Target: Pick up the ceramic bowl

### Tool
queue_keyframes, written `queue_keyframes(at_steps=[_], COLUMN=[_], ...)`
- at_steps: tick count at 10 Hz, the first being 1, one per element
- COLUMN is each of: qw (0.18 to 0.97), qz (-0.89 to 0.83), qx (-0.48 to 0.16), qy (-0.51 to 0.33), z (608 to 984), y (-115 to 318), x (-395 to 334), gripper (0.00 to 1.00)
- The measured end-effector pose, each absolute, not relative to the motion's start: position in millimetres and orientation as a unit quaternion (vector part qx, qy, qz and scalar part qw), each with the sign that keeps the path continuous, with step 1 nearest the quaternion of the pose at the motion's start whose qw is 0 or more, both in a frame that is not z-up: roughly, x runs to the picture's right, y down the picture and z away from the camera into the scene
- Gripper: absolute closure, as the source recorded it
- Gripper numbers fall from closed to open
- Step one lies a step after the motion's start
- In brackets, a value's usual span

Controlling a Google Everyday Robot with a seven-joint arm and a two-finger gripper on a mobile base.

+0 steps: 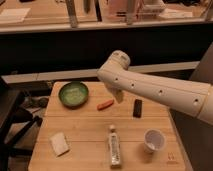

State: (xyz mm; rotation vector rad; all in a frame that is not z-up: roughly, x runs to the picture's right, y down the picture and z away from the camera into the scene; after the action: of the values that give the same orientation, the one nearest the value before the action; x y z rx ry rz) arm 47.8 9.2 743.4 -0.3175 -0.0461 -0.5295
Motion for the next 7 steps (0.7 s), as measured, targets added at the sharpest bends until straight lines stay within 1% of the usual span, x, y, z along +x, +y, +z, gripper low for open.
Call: queue_keyframes(at_steps=[7], qw=[0.942], qz=[-0.303], qx=[-0.139], qy=[-0.042], z=[767], y=[-1], x=[26], gripper=[0.20])
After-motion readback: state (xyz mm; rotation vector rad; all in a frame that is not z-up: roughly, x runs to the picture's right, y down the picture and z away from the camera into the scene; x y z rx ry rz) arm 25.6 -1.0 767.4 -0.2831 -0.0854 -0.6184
